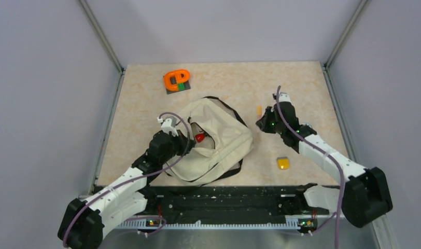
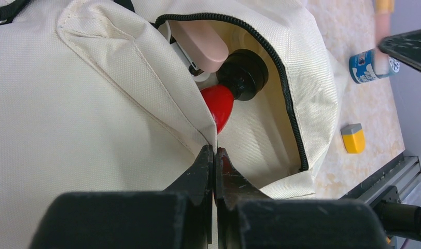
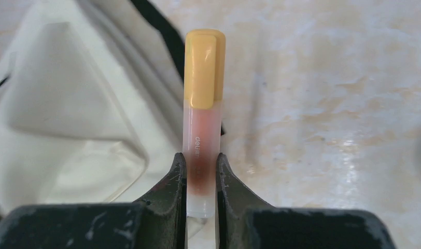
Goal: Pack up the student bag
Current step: Pick up the stationery from the center of the board, then place the stationery in the student bag.
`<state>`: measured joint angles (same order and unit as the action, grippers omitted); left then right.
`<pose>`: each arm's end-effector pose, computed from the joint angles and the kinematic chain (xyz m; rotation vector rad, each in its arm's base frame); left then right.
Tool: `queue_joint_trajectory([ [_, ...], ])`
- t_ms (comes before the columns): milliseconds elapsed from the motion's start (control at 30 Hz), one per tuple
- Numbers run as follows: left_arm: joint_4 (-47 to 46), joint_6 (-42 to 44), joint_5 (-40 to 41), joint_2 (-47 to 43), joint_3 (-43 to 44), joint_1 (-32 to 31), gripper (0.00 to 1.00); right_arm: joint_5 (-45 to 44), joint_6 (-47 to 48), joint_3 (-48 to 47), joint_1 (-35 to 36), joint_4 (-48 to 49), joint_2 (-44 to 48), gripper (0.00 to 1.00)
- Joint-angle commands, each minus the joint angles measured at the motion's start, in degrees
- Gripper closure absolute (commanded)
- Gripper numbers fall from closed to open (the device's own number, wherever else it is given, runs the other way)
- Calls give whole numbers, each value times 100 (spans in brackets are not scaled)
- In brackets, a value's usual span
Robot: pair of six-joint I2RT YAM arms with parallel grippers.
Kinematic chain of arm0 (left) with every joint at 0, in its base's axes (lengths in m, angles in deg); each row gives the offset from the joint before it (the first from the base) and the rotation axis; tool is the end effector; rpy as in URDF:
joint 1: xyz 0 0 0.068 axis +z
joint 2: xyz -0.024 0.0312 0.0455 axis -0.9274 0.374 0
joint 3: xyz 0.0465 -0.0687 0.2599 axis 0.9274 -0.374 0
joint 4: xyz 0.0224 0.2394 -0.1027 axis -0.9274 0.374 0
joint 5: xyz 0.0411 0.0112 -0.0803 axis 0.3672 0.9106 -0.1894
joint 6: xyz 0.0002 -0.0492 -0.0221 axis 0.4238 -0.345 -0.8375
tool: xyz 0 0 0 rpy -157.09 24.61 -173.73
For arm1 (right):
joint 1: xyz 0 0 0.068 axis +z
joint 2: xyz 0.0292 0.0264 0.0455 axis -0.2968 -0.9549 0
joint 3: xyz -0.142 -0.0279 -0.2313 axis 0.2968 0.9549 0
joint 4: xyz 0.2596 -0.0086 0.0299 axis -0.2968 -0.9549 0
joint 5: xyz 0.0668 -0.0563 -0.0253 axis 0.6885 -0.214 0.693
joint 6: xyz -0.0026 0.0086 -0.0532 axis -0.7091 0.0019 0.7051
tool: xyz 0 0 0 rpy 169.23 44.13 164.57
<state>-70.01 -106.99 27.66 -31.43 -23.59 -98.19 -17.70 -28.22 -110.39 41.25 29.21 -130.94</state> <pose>0.1612 -0.0965 0.1979 -0.0794 2.0663 -0.8140 0.2396 0.1027 0.2347 0.1114 2.2449 0.3758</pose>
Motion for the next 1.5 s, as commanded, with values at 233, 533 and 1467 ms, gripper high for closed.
queue_joint_trajectory([
  [233,-255,-149,-91,-108,-67,25,100,1327,-1103,-357,2255,-344,790,100],
  [533,-341,-136,-216,-112,-68,26,100,1476,-1254,-1374,3473,-50,-657,100],
  [1467,-332,-113,-257,-158,-111,21,100,-1731,-2027,-2816,3656,-525,-2779,100],
])
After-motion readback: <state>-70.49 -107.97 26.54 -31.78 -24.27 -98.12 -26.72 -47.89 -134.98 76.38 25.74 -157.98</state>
